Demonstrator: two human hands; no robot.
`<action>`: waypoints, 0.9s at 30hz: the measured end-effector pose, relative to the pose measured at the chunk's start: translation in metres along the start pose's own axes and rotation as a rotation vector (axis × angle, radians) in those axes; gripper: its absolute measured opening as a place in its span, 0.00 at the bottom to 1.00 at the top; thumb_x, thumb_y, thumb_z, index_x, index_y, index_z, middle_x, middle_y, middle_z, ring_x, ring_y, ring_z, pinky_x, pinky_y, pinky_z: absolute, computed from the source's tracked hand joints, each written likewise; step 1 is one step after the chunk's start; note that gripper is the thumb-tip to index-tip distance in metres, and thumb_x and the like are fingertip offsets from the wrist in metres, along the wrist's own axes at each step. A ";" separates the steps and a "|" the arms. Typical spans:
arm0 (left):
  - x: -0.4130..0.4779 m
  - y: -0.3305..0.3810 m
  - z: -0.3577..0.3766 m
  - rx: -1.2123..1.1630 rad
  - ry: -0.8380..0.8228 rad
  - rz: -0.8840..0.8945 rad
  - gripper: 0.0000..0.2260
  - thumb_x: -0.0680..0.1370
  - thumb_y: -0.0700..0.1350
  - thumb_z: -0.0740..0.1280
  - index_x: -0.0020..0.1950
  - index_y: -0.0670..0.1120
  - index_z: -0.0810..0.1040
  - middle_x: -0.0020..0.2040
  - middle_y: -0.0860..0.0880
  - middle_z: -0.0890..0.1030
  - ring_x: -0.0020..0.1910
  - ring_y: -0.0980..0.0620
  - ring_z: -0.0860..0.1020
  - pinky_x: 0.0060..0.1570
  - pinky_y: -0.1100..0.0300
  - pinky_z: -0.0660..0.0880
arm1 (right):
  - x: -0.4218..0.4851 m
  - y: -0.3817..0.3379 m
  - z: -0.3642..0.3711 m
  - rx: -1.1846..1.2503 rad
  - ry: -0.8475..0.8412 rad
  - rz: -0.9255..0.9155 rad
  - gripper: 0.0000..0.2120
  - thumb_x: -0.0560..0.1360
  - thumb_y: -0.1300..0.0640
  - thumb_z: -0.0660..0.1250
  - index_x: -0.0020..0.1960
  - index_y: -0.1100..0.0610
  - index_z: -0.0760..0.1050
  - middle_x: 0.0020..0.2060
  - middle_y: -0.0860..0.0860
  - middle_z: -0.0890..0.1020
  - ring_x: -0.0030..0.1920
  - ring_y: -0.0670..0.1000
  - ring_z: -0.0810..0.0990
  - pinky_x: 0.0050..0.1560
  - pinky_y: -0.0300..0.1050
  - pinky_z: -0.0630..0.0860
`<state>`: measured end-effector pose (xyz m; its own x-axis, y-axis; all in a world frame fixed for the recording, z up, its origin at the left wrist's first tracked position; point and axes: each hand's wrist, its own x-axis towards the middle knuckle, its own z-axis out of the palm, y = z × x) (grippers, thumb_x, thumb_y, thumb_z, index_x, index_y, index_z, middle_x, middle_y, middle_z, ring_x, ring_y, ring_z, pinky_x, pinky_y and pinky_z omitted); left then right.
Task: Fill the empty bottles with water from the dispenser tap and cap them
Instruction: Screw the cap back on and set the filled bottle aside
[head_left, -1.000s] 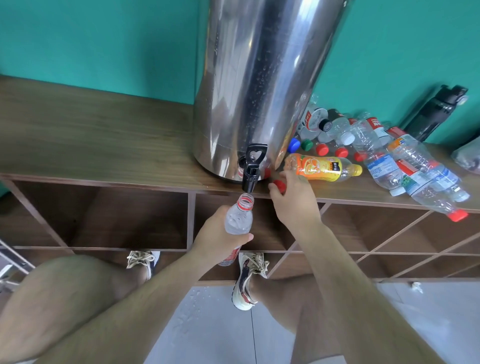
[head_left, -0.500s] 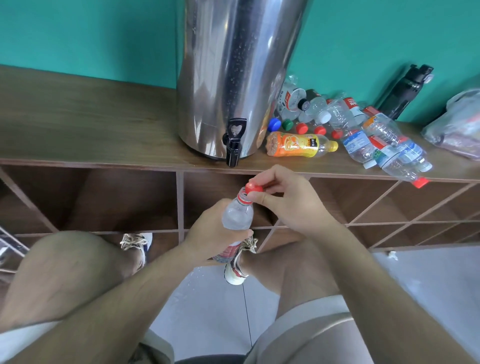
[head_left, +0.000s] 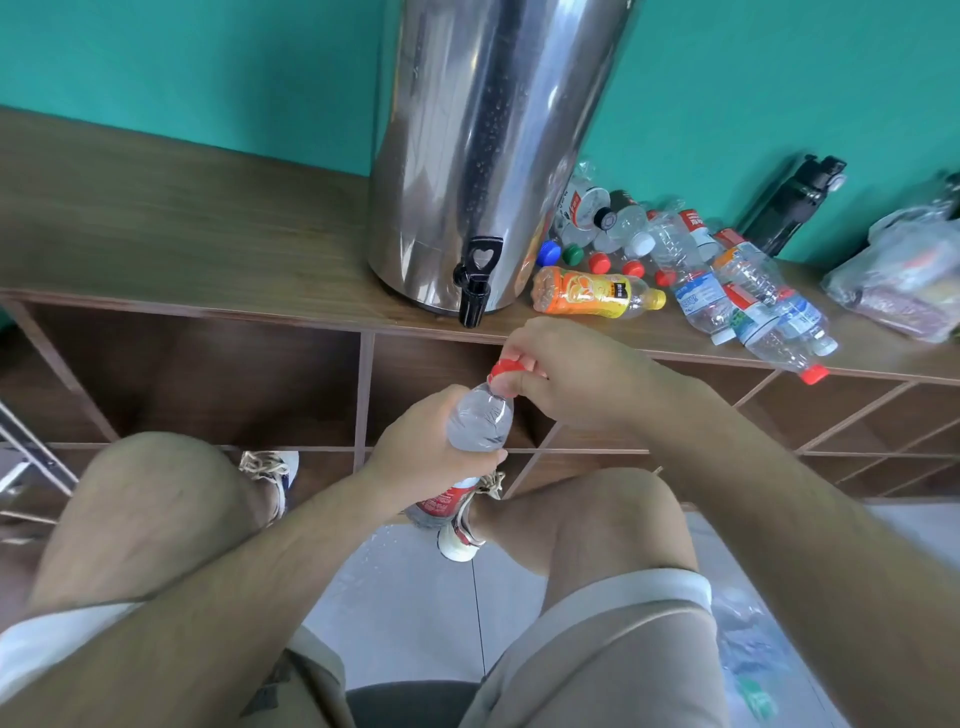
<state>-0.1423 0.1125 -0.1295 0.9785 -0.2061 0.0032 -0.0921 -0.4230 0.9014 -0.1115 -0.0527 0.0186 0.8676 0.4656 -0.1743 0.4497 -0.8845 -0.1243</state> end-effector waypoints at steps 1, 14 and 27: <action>-0.001 0.000 0.000 -0.007 -0.004 0.002 0.24 0.67 0.62 0.77 0.60 0.61 0.74 0.50 0.60 0.82 0.51 0.58 0.82 0.54 0.50 0.82 | 0.001 -0.001 -0.002 -0.051 -0.012 0.010 0.16 0.83 0.41 0.65 0.59 0.54 0.77 0.51 0.50 0.78 0.52 0.53 0.77 0.50 0.50 0.73; -0.015 0.021 -0.013 -0.191 -0.072 0.062 0.21 0.72 0.44 0.79 0.61 0.55 0.77 0.51 0.55 0.83 0.53 0.56 0.83 0.50 0.61 0.81 | -0.003 0.003 -0.017 -0.180 0.059 -0.342 0.18 0.83 0.36 0.56 0.47 0.50 0.70 0.37 0.44 0.72 0.40 0.48 0.72 0.41 0.47 0.66; -0.025 0.089 -0.092 -0.087 0.044 0.222 0.18 0.71 0.41 0.78 0.56 0.50 0.77 0.48 0.51 0.84 0.50 0.51 0.84 0.52 0.53 0.81 | 0.016 -0.044 -0.085 -0.287 0.526 -0.523 0.26 0.81 0.39 0.50 0.32 0.54 0.68 0.29 0.49 0.72 0.32 0.51 0.71 0.34 0.44 0.59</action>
<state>-0.1579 0.1616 -0.0098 0.9433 -0.2465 0.2223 -0.2914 -0.2941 0.9103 -0.0995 -0.0090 0.1044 0.4832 0.8109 0.3300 0.8013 -0.5615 0.2064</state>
